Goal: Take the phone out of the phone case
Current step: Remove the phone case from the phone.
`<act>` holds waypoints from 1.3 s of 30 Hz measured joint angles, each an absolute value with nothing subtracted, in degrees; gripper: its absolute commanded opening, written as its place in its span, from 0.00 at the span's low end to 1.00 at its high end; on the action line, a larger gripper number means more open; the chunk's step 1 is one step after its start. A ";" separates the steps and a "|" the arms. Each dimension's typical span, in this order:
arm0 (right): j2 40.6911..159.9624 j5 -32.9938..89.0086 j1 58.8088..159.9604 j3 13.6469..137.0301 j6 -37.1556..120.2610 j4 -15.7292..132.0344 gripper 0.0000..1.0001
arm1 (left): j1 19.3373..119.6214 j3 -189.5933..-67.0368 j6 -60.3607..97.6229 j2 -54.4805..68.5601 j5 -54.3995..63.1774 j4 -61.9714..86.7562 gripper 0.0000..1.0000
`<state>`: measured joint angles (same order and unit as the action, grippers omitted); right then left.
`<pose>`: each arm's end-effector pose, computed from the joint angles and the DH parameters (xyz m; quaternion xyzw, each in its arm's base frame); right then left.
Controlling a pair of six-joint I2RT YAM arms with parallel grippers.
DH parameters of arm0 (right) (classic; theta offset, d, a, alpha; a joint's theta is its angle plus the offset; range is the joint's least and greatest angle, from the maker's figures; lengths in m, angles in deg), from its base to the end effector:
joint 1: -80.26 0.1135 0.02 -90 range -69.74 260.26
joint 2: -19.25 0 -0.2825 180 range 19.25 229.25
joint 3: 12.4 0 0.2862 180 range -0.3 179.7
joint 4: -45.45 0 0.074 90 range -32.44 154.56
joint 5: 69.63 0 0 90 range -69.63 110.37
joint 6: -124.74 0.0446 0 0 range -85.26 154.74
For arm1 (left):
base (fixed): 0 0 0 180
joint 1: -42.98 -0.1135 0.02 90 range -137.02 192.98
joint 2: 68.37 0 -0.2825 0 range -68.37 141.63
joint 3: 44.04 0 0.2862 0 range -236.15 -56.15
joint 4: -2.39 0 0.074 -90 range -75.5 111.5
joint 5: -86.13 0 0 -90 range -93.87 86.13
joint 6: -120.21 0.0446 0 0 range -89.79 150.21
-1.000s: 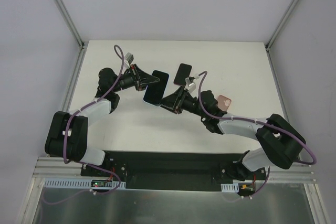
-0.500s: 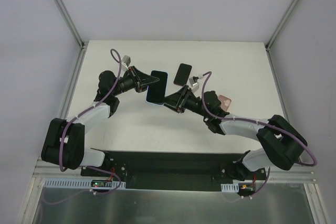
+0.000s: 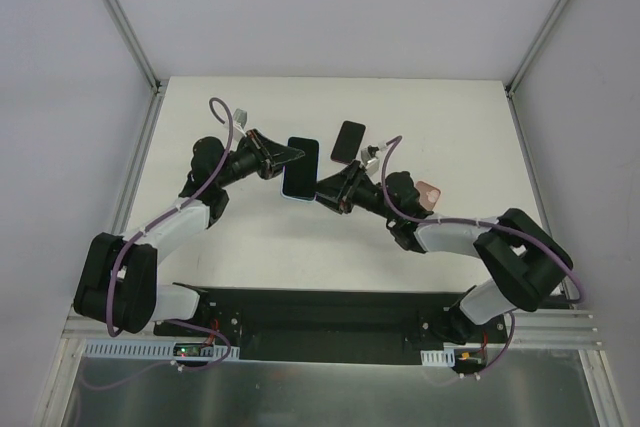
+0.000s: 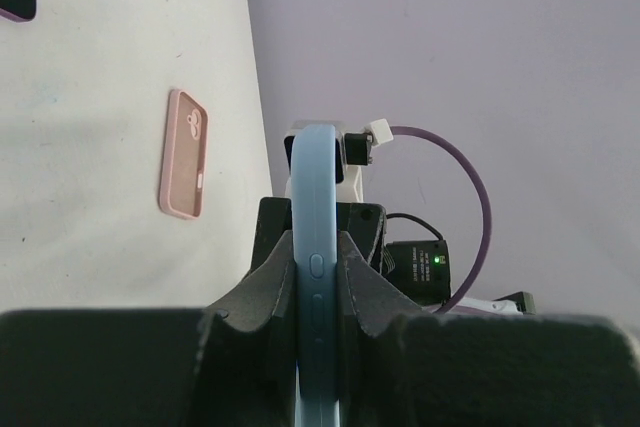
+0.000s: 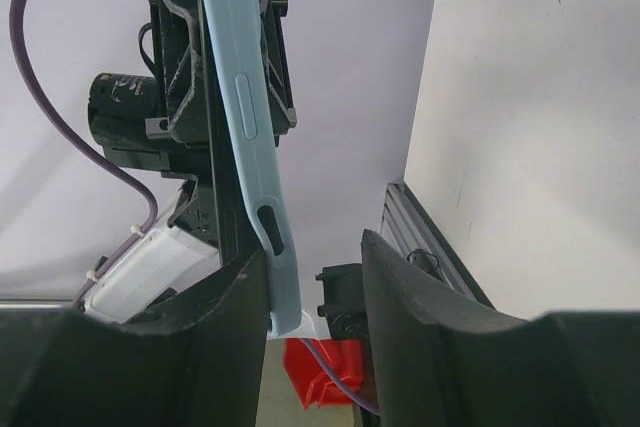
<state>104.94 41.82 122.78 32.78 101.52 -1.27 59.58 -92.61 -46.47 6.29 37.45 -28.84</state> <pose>0.2331 0.2359 0.2218 0.0024 0.6706 0.6684 0.3218 0.2881 -0.1166 0.2697 -0.0906 0.6769 -0.6656 0.3011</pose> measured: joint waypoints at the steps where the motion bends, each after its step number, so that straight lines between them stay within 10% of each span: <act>1: 105.72 41.97 122.65 32.78 102.07 -2.39 0.43 | 59.60 -92.50 -46.30 6.31 37.14 -28.73 0.00; 26: 110.53 44.81 120.18 35.45 106.07 -7.52 0.42 | 65.15 -93.53 -47.30 9.96 28.07 -33.67 0.00; 35: 104.76 46.50 118.69 35.45 104.25 -2.34 0.03 | 67.08 -93.82 -47.79 9.96 26.83 -34.80 0.00; 39: 102.36 46.89 118.56 35.45 102.40 1.66 0.01 | 67.69 -93.84 -48.18 9.96 26.85 -34.74 0.00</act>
<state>102.36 46.89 118.56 35.45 102.40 1.66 67.69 -93.84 -48.18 9.96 26.85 -34.74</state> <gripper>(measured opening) 0.059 0.114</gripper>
